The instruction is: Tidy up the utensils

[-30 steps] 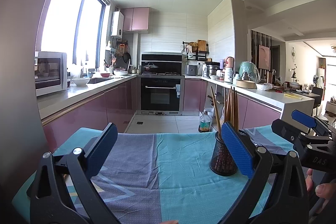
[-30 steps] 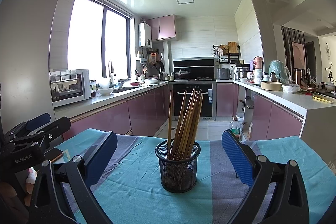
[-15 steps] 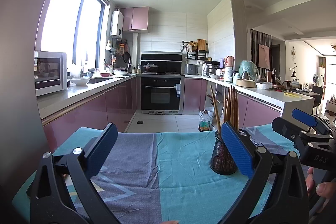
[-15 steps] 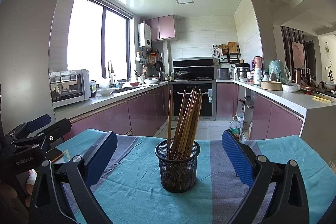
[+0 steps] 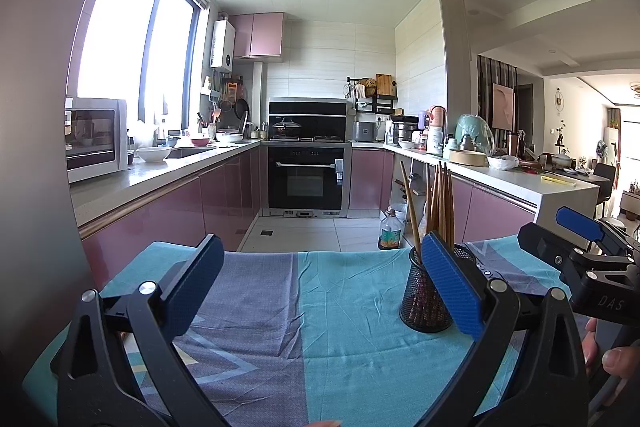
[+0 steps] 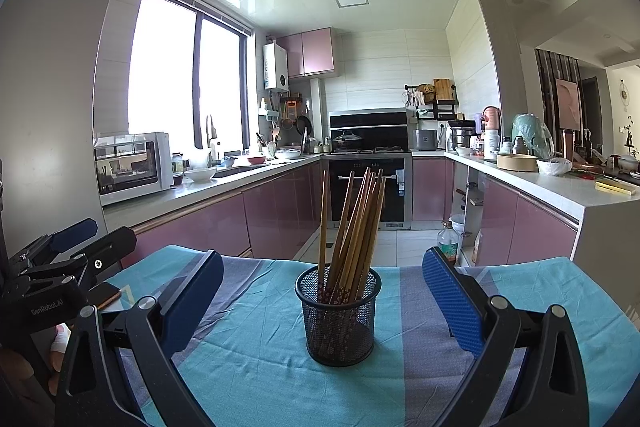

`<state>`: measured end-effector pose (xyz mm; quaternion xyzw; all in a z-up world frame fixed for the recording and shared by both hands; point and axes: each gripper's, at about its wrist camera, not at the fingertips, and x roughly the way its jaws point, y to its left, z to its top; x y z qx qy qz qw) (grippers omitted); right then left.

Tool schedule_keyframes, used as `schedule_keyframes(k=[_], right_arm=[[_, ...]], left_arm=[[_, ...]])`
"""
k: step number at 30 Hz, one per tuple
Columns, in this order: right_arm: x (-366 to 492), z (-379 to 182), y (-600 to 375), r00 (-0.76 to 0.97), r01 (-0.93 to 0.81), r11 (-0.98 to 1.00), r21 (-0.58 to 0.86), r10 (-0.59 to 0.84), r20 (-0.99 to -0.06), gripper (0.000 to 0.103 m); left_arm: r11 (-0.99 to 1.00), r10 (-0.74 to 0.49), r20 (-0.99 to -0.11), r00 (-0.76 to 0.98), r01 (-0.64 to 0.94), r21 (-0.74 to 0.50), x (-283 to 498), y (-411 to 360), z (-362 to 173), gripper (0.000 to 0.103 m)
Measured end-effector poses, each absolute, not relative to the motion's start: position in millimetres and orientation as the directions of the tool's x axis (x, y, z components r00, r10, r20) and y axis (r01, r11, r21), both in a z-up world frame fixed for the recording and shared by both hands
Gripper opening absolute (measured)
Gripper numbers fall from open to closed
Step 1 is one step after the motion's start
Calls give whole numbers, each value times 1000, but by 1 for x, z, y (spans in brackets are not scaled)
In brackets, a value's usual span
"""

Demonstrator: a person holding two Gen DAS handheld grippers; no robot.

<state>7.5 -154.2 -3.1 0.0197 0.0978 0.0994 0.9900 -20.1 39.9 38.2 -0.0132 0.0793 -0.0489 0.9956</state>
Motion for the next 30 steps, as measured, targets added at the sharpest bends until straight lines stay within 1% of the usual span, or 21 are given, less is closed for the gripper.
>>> schedule_keyframes(k=[30], right_arm=[[7,-4,-154,961,-193,979,60,201,-190,97]], left_arm=[[994,-105,-165,981,100,-39,-20,40,33,97]])
